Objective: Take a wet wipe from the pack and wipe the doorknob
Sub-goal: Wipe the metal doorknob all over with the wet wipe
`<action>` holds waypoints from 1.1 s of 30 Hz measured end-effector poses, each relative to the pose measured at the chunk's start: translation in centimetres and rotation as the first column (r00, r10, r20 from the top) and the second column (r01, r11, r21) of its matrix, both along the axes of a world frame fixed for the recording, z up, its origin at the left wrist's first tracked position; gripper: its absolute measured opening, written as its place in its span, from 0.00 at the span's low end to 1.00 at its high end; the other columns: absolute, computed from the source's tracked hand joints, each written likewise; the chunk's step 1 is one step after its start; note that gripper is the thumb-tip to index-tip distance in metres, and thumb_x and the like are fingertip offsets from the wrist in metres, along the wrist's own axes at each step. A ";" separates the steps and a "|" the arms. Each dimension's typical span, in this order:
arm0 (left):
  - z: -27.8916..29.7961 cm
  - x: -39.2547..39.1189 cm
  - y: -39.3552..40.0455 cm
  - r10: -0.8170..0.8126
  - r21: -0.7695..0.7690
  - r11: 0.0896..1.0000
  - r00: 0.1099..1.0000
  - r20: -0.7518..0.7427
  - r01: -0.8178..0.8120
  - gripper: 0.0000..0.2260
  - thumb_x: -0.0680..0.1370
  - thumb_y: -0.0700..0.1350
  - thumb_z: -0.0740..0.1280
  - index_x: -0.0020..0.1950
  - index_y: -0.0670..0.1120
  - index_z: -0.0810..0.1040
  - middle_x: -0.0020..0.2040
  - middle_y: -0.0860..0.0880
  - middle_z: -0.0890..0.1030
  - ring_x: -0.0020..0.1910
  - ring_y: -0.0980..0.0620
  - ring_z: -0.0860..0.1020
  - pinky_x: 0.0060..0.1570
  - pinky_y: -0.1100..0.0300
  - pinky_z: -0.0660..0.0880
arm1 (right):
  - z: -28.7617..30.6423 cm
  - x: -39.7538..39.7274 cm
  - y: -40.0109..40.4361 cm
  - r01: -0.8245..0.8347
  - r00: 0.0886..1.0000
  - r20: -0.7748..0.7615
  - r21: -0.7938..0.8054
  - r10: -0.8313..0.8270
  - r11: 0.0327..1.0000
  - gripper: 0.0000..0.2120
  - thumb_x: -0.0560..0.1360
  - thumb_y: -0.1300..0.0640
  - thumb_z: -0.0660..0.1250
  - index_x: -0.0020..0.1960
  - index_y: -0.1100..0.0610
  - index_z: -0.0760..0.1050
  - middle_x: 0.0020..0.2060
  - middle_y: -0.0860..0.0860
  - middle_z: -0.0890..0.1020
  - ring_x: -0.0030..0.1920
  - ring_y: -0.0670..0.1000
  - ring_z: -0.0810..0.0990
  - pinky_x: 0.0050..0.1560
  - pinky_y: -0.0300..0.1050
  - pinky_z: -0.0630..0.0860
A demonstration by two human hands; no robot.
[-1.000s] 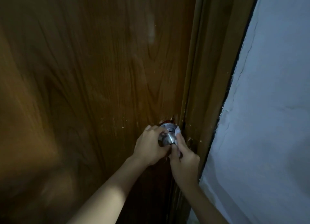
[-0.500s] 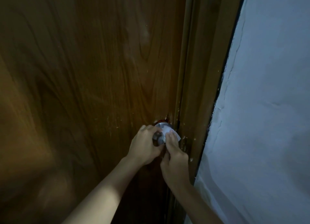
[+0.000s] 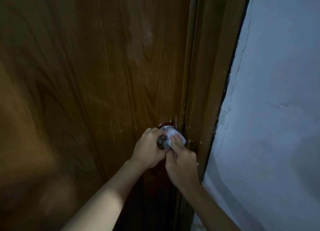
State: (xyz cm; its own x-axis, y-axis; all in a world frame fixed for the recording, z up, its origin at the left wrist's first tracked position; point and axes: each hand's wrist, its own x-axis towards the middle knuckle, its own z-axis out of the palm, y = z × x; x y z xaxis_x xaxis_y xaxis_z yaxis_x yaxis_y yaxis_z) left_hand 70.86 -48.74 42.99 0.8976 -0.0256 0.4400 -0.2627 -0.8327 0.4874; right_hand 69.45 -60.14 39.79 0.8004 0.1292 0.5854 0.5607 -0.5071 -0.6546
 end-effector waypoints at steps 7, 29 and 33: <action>0.2 -0.1 -0.2 0.006 0.002 1.000 1.000 -0.021 -0.006 0.21 0.69 0.47 0.72 0.62 0.48 0.74 0.59 0.49 0.76 0.57 0.53 0.71 0.52 0.62 0.69 | 0.3 1.1 -0.6 0.033 0.997 -0.078 0.066 -0.028 0.997 0.19 0.76 0.67 0.56 0.67 0.61 0.67 0.50 0.66 0.82 0.31 0.41 0.78 0.30 0.24 0.71; 0.1 0.1 -0.1 -0.010 -0.026 1.000 1.000 -0.028 0.010 0.21 0.68 0.47 0.73 0.59 0.48 0.75 0.54 0.49 0.78 0.51 0.56 0.69 0.46 0.62 0.68 | -0.8 1.3 -1.3 0.018 0.976 -0.210 0.298 0.047 0.954 0.17 0.78 0.57 0.61 0.66 0.55 0.70 0.41 0.59 0.84 0.38 0.43 0.79 0.42 0.39 0.75; 0.3 -0.1 0.0 -0.014 -0.023 1.000 0.999 -0.035 0.013 0.22 0.67 0.47 0.74 0.60 0.47 0.75 0.50 0.52 0.76 0.49 0.56 0.69 0.44 0.63 0.65 | -1.5 1.0 -1.2 0.096 0.888 -0.413 0.597 0.202 0.797 0.10 0.75 0.59 0.65 0.55 0.52 0.78 0.36 0.51 0.83 0.40 0.44 0.80 0.49 0.46 0.78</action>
